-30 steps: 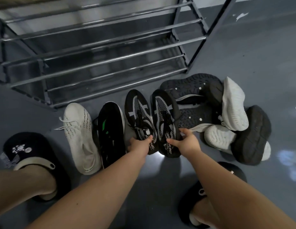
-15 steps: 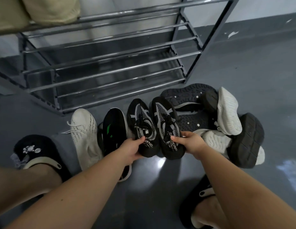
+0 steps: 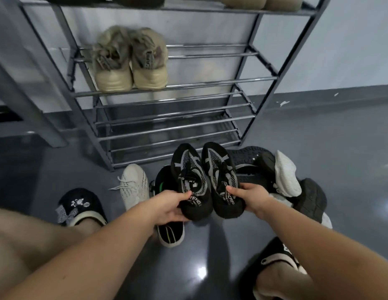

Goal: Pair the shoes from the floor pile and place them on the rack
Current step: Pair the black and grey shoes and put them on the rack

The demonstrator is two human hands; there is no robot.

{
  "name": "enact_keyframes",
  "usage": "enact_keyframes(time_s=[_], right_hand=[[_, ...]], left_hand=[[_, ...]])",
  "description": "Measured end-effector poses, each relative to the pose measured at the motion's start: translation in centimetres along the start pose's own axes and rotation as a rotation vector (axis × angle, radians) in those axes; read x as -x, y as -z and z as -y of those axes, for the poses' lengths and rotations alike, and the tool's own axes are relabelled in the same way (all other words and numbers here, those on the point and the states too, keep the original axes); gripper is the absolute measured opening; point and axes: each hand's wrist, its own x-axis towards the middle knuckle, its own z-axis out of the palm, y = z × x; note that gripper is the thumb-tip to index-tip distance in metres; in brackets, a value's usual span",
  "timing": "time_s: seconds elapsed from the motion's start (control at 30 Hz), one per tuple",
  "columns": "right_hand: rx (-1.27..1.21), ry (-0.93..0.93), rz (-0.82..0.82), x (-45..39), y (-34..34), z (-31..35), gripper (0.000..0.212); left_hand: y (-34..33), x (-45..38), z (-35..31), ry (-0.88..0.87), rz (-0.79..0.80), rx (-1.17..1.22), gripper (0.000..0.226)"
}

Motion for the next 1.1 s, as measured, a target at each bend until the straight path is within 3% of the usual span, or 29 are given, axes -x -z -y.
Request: enact_keyframes(time_s=[0.13,0.27,0.43,0.73,1.1], right_hand=[[0.051,0.044,-0.01,3.3,0.0,3.6,0.043],[0.037,0.104,-0.01,6.2,0.0,7.2,0.069],[0.043,0.209,0.048,9.5,-2.0,10.9,0.022],[-0.092,0.183,0.165,10.3,-5.0,10.6,0.02],[-0.18,0.254,0.026,11.6,-1.6,12.2,0.039]], left_hand=[[-0.2,4.2,-3.4,-0.009,0.084,-0.204,0.015],[-0.1,8.6,-6.8,-0.081,0.103,-0.299,0.017],[1.4,12.9,-9.1,-0.148,0.076,-0.298,0.019],[3.8,15.3,-9.6,-0.181,-0.035,-0.37,0.019],[-1.7,14.9,-10.0,-0.26,-0.067,-0.264,0.017]])
